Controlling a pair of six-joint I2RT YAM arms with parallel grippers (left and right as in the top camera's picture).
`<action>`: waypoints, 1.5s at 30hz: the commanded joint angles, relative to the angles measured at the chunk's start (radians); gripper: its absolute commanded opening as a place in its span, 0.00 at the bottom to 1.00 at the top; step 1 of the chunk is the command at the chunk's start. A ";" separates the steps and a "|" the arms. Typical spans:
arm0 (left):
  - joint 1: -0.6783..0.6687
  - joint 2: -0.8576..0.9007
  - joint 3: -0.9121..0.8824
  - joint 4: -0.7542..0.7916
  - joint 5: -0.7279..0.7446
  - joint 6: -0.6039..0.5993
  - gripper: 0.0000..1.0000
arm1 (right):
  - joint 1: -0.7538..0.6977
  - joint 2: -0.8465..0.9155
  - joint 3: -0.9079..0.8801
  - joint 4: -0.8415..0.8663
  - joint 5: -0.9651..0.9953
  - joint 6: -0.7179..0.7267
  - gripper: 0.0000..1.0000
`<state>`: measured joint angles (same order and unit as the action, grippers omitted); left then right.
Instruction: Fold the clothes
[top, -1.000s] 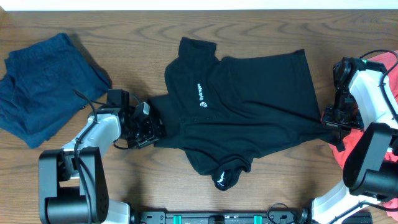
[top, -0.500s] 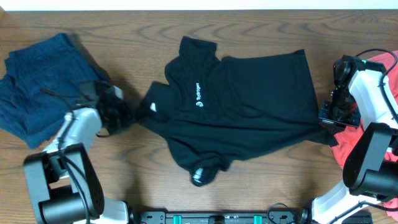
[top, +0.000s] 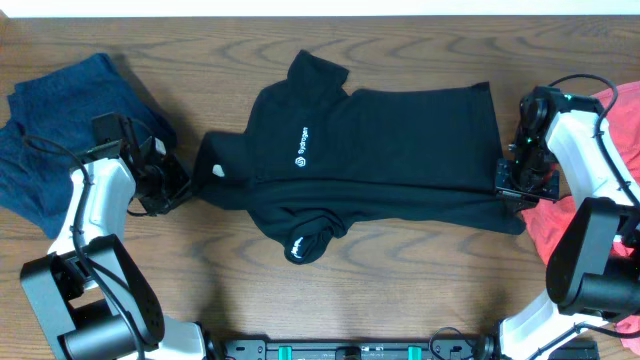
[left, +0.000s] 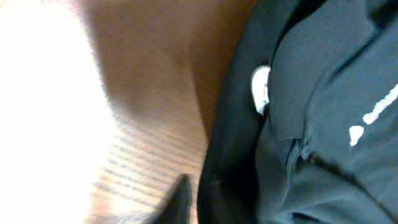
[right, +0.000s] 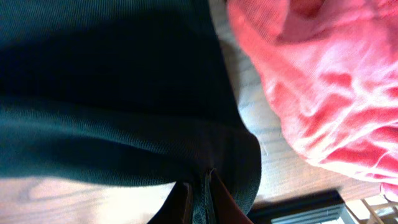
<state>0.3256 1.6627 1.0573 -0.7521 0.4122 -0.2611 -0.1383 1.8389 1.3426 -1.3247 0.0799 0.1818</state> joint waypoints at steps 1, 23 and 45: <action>0.004 0.003 0.001 -0.016 -0.047 -0.014 0.59 | 0.016 -0.008 -0.015 -0.002 -0.010 -0.016 0.07; -0.418 -0.002 -0.134 -0.087 0.150 -0.037 0.58 | 0.017 -0.008 -0.017 0.012 -0.009 -0.016 0.08; -0.617 -0.146 -0.247 -0.164 0.078 -0.099 0.06 | 0.016 -0.008 -0.017 -0.016 0.034 -0.021 0.06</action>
<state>-0.2901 1.6032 0.8120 -0.8665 0.5552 -0.3843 -0.1284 1.8389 1.3319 -1.3308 0.0845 0.1730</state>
